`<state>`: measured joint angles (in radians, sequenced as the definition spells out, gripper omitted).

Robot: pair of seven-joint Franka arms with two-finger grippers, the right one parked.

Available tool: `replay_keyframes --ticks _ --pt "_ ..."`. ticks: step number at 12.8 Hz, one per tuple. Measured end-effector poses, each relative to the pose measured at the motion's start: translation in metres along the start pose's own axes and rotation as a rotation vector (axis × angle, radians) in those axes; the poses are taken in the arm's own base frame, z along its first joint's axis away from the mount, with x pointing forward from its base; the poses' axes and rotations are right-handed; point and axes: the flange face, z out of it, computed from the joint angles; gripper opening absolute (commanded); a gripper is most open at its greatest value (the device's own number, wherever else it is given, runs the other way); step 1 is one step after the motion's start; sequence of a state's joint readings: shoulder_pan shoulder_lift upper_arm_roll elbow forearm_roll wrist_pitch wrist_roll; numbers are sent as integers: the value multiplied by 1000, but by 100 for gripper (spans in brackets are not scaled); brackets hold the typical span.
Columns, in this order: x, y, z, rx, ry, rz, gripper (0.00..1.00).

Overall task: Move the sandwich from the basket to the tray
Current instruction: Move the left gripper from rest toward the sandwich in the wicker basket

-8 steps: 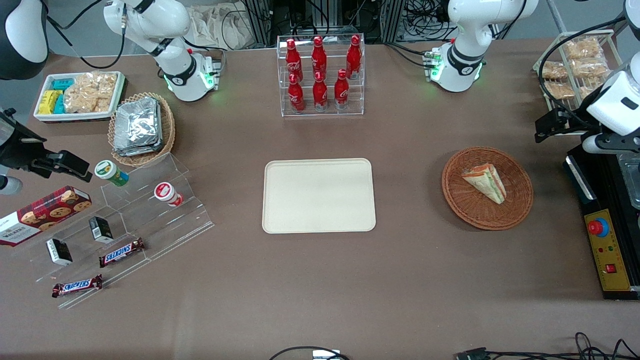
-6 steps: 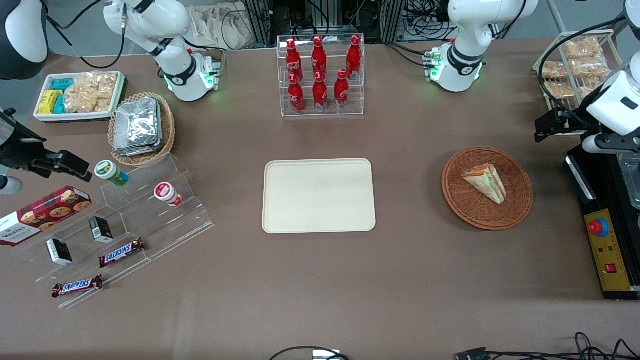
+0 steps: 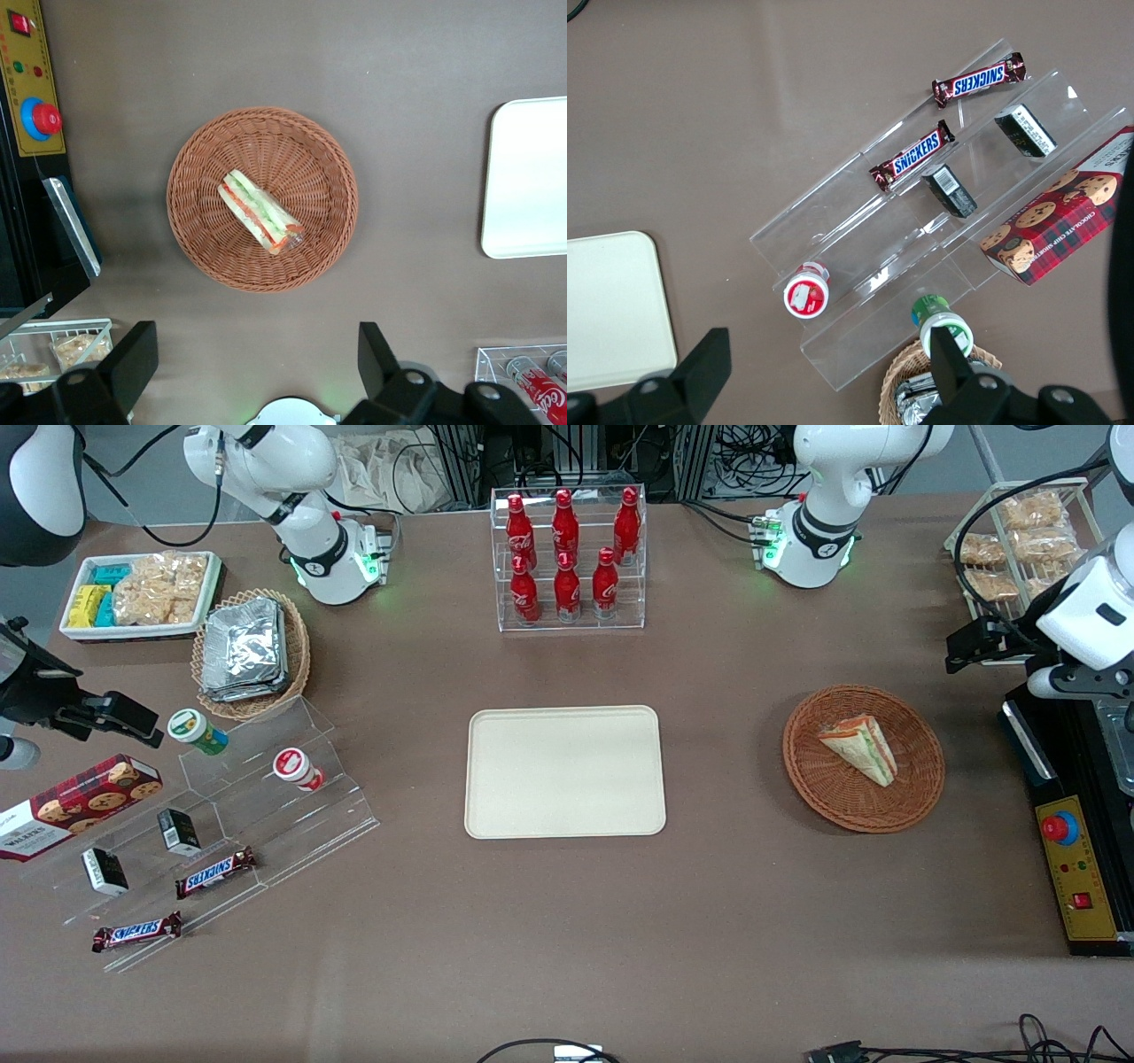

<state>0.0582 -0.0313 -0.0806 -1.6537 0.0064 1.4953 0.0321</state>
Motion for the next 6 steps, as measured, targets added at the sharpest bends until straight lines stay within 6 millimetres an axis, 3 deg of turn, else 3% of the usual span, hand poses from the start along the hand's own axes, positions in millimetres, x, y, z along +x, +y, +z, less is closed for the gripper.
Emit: replay_keyframes --ticks 2,6 --pt "4 -7 22 -3 -32 -27 100" --pt "14 -20 85 -5 -46 -169 100"
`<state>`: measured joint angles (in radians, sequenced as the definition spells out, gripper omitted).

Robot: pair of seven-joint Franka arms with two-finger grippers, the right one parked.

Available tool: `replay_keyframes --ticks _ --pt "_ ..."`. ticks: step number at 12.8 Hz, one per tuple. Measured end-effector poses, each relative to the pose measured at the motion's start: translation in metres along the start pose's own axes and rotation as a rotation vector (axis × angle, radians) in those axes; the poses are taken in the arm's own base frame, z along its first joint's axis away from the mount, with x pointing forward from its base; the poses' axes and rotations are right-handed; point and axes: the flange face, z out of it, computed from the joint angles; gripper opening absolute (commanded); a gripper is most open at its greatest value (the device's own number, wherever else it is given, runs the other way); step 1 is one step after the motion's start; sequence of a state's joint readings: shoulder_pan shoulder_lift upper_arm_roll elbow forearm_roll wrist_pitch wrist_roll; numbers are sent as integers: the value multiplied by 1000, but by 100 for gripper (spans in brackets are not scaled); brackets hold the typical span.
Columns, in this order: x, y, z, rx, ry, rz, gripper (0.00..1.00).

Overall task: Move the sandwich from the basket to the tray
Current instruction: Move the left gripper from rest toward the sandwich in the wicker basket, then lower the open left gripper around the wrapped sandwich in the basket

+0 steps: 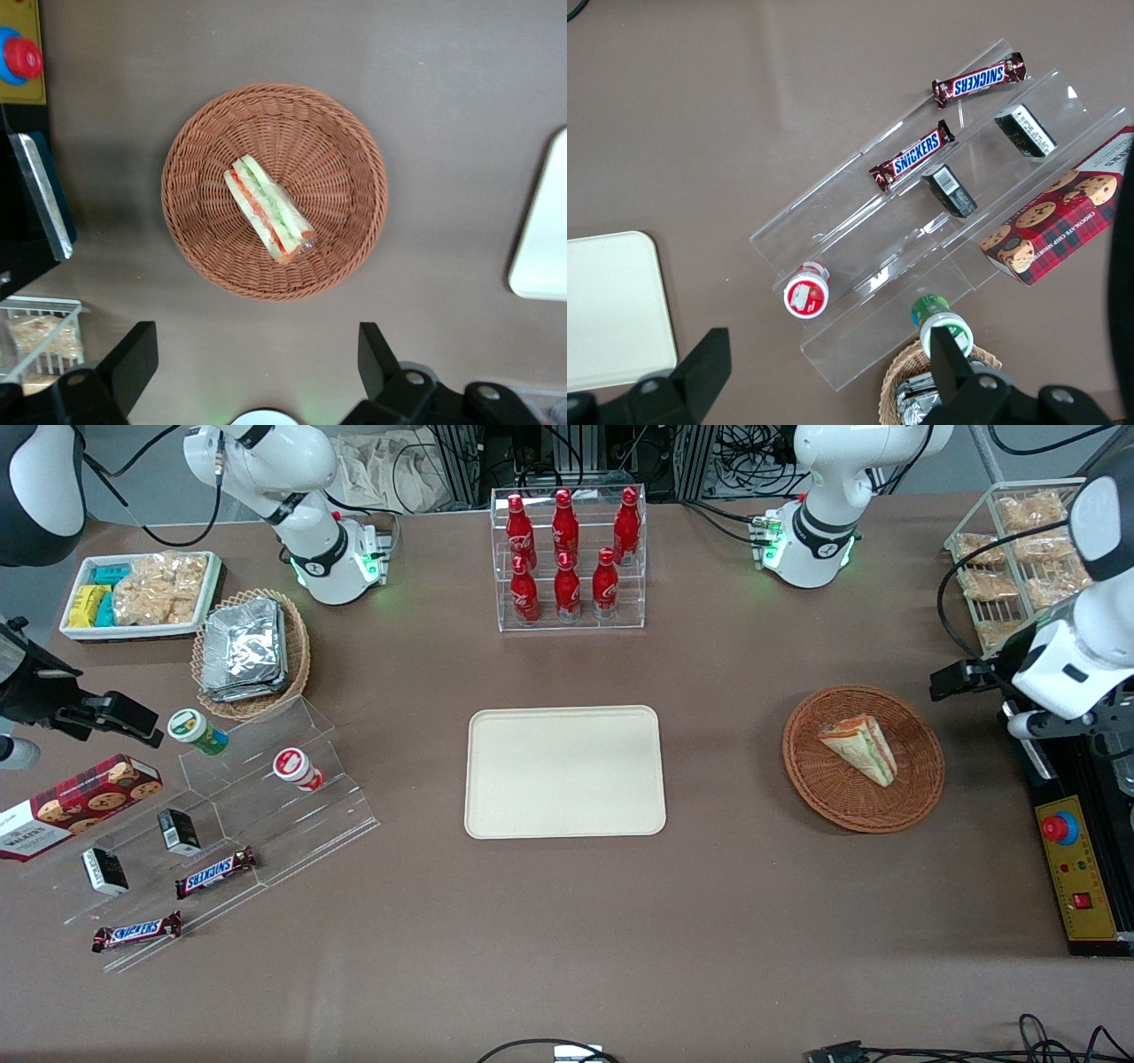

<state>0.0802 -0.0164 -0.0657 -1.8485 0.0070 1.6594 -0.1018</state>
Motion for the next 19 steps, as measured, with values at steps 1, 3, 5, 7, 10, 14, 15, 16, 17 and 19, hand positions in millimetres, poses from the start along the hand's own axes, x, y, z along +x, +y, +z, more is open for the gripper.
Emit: replay_keyframes --ticks 1,3,5,7,10,14,15,16,17,19 --pt "2 -2 13 -1 4 -35 100" --pt "5 -5 39 -5 17 -90 100" --pt "7 -7 67 -9 36 -153 100" --pt "7 -7 93 -16 59 -238 100" --pt "2 -7 128 -15 75 -342 100" --pt "-1 -4 171 -15 88 -459 100" --pt "-3 -2 184 -18 95 -477 100" --pt "-6 -1 197 -23 104 -487 100" --pt "-9 0 209 -27 112 -491 100" --pt "-16 -1 229 -32 119 -498 100"
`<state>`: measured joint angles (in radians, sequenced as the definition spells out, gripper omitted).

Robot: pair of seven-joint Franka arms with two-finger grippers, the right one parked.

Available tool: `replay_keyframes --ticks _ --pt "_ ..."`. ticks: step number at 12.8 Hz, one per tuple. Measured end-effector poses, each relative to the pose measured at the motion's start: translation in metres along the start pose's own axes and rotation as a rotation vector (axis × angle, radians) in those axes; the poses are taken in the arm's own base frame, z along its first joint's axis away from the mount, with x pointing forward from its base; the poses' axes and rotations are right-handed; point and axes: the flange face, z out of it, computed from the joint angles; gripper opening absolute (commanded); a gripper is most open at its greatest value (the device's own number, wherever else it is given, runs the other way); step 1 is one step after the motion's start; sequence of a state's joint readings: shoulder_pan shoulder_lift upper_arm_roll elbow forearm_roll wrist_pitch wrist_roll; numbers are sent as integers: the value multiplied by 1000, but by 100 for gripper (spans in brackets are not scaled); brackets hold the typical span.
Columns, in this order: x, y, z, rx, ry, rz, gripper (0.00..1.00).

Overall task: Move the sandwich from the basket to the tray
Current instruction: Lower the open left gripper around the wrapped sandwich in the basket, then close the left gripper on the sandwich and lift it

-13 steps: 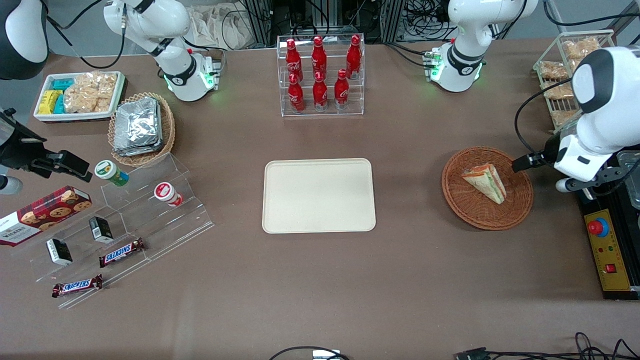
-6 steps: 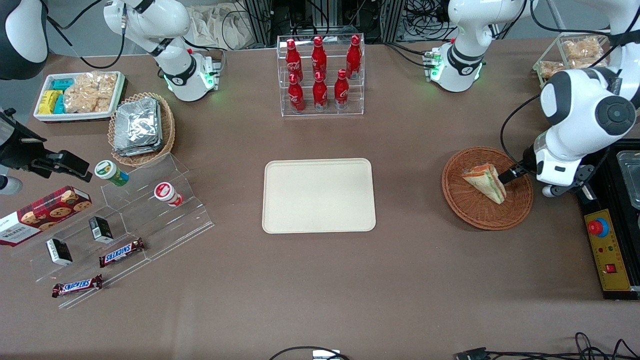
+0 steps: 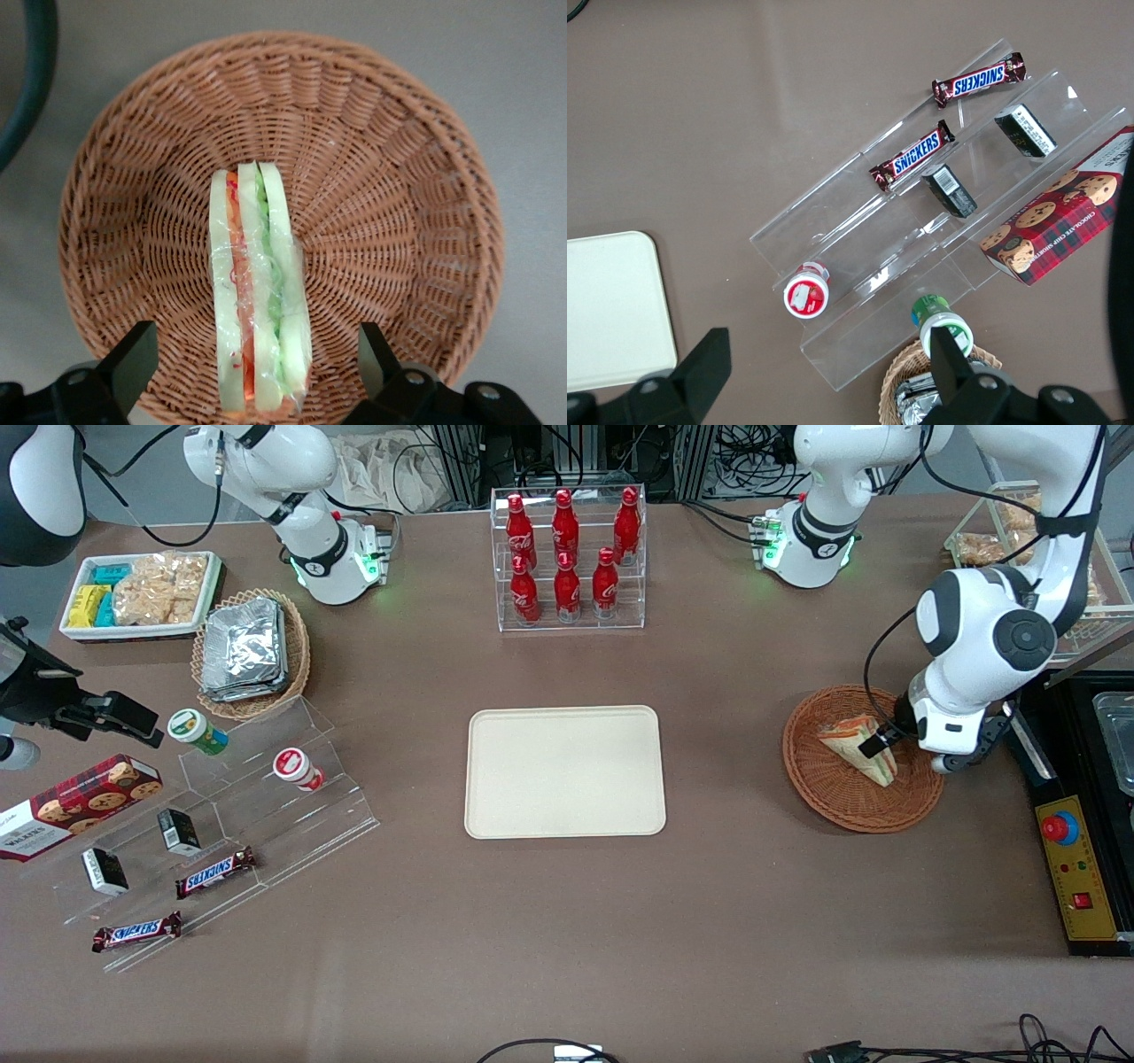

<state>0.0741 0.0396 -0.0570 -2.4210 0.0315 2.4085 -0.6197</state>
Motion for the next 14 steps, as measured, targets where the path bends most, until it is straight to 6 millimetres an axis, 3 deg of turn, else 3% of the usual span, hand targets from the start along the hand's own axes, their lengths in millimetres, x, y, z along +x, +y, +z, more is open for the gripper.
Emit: replay_keyframes --ticks 9,10,12,14 --pt "-19 -2 51 -11 2 -60 100" --pt "-21 0 53 -11 2 -59 87" --pt "-22 1 56 -6 0 -54 48" --pt "-22 1 59 11 6 -28 20"
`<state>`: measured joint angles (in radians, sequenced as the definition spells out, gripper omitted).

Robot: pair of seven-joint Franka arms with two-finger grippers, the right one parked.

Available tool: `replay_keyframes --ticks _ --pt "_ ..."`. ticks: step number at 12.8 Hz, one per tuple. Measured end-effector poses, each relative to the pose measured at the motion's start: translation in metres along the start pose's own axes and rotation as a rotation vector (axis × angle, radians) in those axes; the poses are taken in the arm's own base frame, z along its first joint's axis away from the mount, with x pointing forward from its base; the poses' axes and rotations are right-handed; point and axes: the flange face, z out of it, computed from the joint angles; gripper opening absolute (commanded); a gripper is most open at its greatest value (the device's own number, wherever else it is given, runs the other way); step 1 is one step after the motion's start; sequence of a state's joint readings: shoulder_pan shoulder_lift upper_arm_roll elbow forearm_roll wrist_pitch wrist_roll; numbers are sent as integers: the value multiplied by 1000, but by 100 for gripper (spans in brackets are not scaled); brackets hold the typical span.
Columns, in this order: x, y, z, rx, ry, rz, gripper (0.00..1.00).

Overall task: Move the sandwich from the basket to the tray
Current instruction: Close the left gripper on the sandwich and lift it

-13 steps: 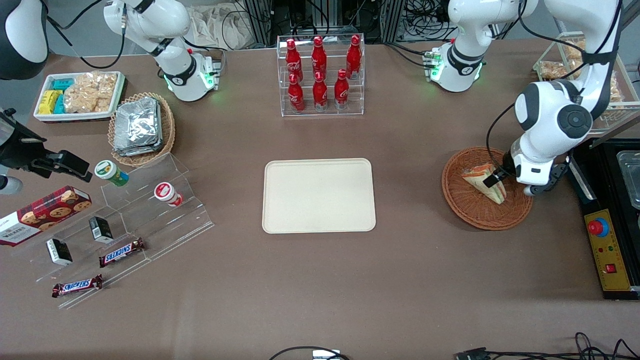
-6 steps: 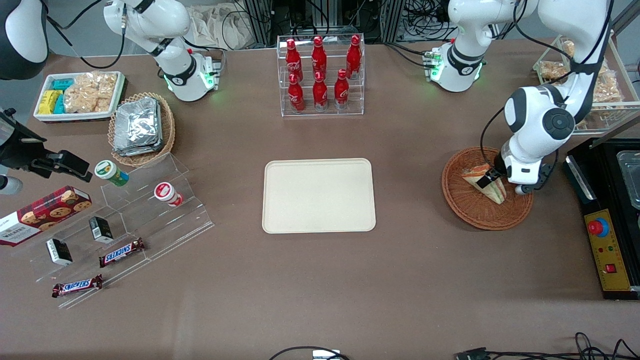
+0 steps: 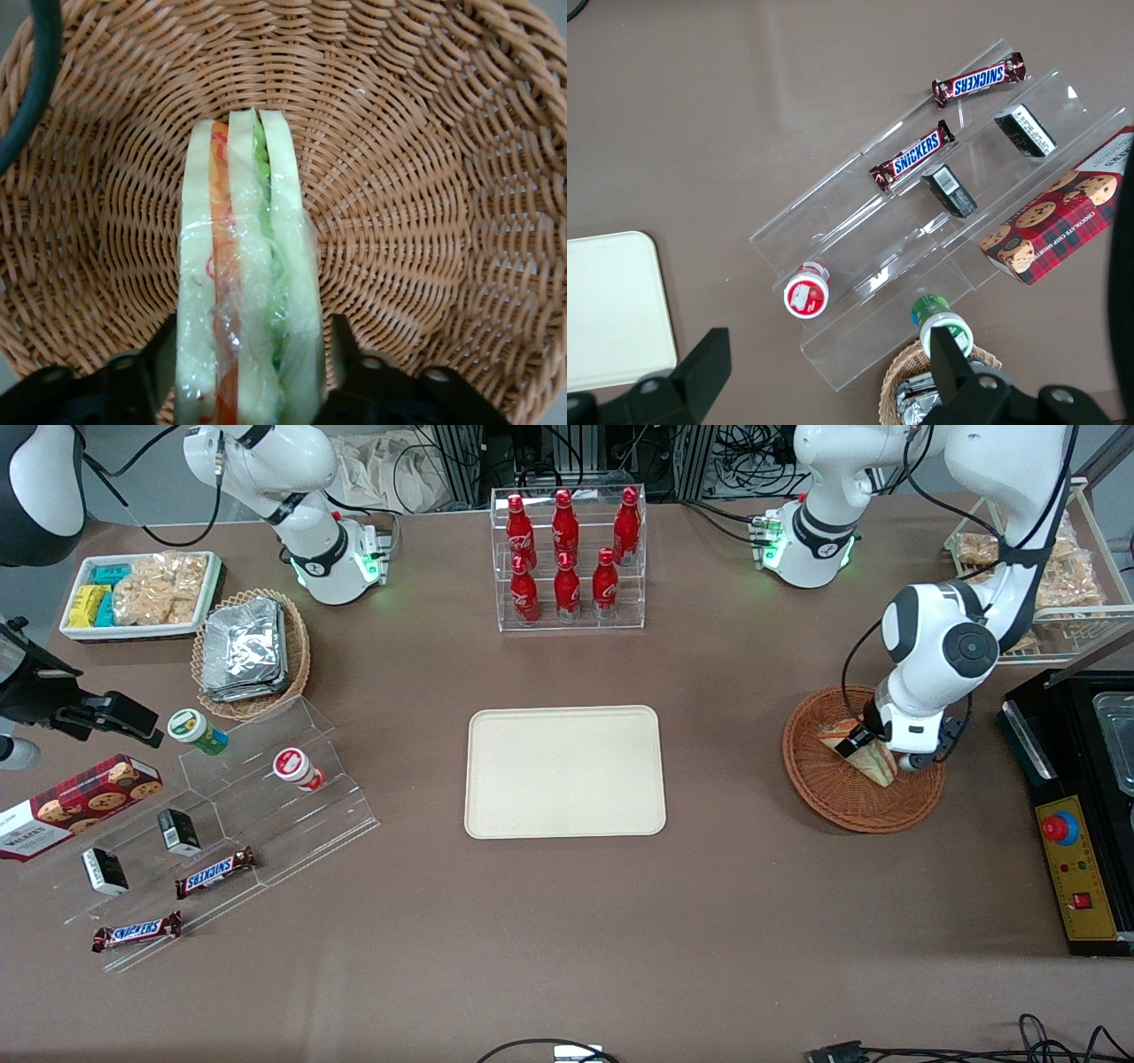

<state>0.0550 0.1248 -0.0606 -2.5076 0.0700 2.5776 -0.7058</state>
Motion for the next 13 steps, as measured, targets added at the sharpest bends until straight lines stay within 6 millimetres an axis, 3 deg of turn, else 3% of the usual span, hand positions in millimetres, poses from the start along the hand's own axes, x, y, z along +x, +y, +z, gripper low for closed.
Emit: replay_keyframes --ticks 3,6,8,10,13 --pt "0 0 1 10 7 17 20" --pt "0 0 0 10 9 19 0" --pt "2 0 -3 7 16 21 0" --pt "7 5 -18 3 36 51 0" --pt "19 16 -70 30 35 150 0"
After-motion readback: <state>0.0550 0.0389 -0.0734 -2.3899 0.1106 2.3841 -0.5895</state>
